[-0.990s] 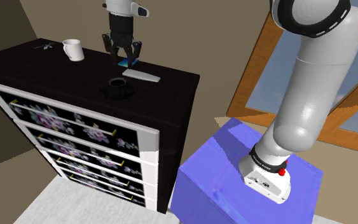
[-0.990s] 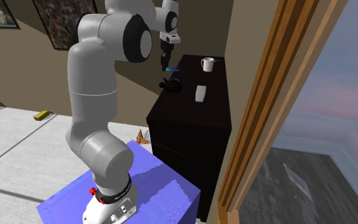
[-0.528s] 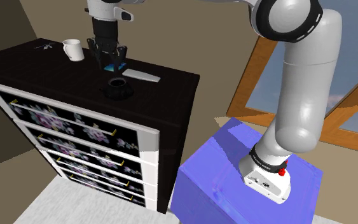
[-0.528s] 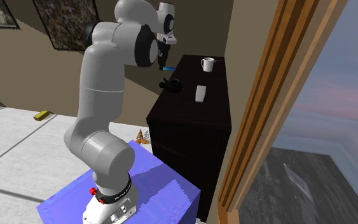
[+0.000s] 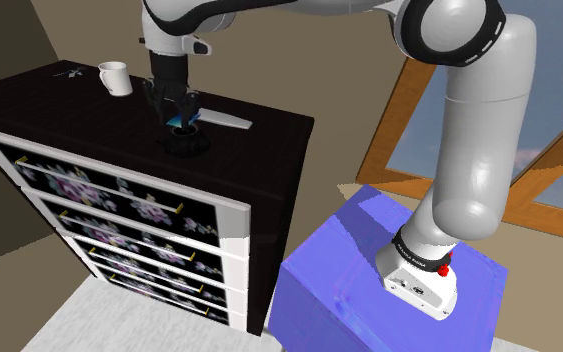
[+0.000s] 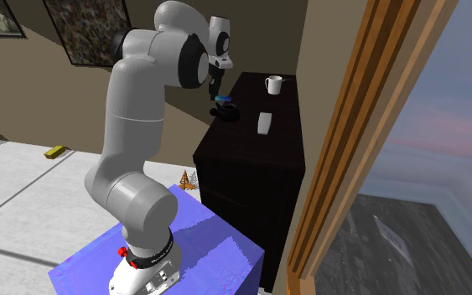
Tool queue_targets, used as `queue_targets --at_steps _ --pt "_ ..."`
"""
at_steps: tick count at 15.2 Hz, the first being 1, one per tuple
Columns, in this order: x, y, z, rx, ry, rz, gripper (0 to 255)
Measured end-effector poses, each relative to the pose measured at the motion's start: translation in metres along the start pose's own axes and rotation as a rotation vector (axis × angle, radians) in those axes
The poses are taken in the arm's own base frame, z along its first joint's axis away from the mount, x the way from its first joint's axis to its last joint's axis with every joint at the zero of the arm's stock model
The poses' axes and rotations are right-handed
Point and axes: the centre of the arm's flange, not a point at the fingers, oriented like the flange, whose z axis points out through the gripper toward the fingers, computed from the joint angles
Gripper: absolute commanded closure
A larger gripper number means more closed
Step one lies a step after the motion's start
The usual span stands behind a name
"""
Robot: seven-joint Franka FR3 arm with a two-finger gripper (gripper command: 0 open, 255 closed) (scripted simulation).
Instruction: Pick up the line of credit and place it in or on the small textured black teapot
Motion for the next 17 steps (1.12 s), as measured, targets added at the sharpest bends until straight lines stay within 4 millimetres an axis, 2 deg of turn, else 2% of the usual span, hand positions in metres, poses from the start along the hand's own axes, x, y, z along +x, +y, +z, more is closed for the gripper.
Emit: queue_targets --at_steps 4,10,11,17 --pt "0.004 0.002 0.021 0.000 0.000 0.000 255" --pt "0.005 0.001 0.024 0.000 0.000 0.000 255" --pt "0.005 0.001 0.024 0.000 0.000 0.000 0" --pt "0.005 0.001 0.024 0.000 0.000 0.000 0"
